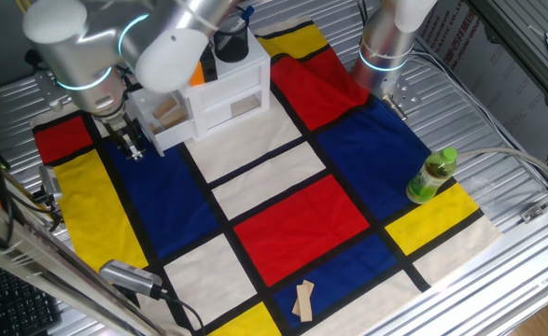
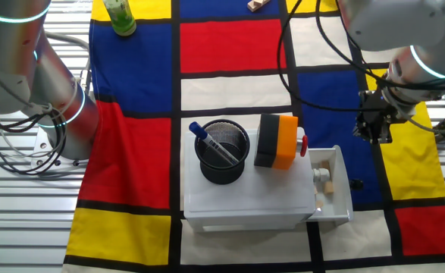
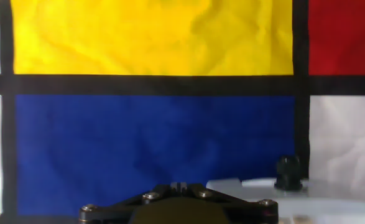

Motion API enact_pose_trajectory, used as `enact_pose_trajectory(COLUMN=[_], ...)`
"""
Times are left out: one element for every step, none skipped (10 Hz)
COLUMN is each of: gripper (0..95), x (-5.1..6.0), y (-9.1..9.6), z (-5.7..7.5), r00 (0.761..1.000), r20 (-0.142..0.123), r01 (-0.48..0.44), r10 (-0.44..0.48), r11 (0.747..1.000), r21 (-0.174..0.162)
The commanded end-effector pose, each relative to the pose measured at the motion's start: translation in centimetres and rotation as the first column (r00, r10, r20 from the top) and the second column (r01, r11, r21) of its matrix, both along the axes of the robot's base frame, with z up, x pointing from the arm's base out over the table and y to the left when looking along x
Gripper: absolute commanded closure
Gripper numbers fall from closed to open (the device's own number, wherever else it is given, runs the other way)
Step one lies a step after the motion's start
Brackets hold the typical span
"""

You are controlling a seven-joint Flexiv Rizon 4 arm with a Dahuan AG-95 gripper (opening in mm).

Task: Use the gripper to push and close the drawer

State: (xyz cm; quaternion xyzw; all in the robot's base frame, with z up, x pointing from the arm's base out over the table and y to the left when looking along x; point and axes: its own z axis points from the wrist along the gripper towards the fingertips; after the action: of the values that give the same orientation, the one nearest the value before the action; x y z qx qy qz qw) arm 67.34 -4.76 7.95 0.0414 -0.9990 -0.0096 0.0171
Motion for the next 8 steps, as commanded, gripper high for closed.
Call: enact_pose_trajectory(gripper=[95.0,95.0,95.0,95.0,95.0,95.0,95.0,95.0], x=[0.8,1.1,1.2,1.4,1.5,1.5,1.5,1.5], y=[-0.4,-0.6,-0.8,-1.0,-1.2,-1.3,-1.4,-1.4], z=[-1.4,-2.0,-2.5,-3.2,-3.4,-3.5,-3.7,-3.6], r00=[1.000,1.000,1.000,1.000,1.000,1.000,1.000,1.000], r20=[-0.005,-0.005,-0.005,-0.008,-0.009,-0.009,-0.010,-0.008], r01=[-0.005,-0.009,-0.010,-0.016,-0.018,-0.019,-0.021,-0.020], r10=[0.005,0.009,0.010,0.016,0.018,0.019,0.021,0.020], r11=[1.000,1.000,1.000,1.000,1.000,1.000,1.000,1.000], r21=[-0.001,-0.001,0.000,0.000,0.000,-0.001,-0.003,-0.002])
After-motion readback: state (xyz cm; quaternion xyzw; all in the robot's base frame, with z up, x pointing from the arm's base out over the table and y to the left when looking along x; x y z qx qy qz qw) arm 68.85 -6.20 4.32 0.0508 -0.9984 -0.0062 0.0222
